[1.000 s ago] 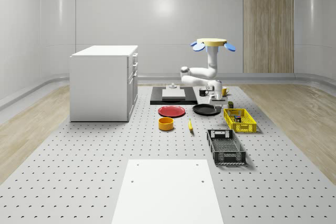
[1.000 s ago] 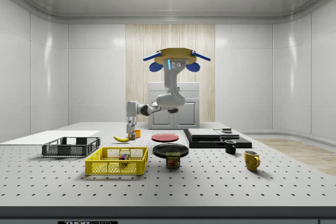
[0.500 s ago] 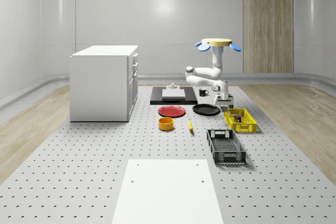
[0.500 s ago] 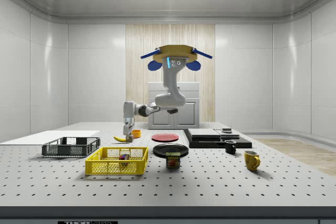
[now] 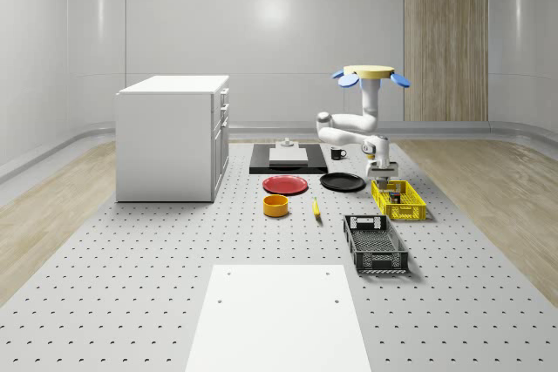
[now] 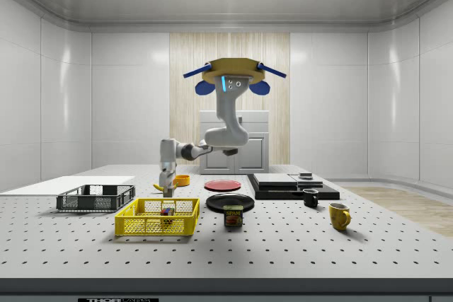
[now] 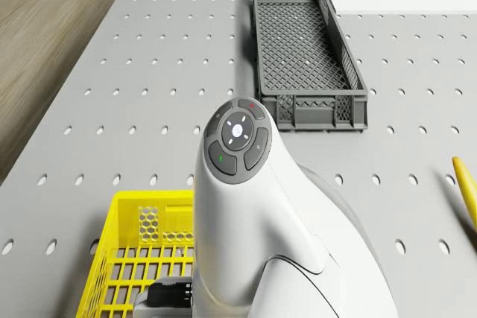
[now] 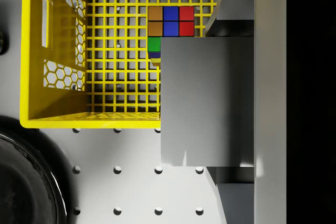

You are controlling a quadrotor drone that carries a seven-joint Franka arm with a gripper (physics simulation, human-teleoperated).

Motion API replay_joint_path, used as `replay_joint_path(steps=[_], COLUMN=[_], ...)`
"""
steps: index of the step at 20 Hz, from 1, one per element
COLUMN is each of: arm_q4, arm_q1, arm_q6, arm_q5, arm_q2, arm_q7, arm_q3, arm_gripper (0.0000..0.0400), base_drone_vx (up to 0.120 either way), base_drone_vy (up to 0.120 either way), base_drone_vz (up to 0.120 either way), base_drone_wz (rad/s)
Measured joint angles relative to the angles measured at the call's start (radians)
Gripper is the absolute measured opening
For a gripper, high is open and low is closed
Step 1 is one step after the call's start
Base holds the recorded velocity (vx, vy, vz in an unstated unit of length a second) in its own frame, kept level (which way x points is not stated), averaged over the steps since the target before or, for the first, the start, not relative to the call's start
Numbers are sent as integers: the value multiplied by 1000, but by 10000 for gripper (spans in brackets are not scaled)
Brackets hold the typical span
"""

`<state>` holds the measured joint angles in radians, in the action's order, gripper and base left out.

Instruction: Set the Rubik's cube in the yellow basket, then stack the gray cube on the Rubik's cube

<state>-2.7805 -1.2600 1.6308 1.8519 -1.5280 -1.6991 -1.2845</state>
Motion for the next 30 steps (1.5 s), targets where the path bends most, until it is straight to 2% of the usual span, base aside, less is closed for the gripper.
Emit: replay_joint_path(steps=[11,28,30], arm_q4=[0,16,17], arm_q1=[-1,-31,-32], arm_q6=[4,24,24], arm_q5=[-2,48,50], arm_q2=[-4,-1,0], arm_q7=[-1,-21,-22], arm_q3=[0,53,54], arm_gripper=[250,250,301], base_drone_vx=[-11,-9,0], base_drone_vy=[116,0,0], base_drone_vz=[-15,0,0], base_drone_wz=[0,0,0])
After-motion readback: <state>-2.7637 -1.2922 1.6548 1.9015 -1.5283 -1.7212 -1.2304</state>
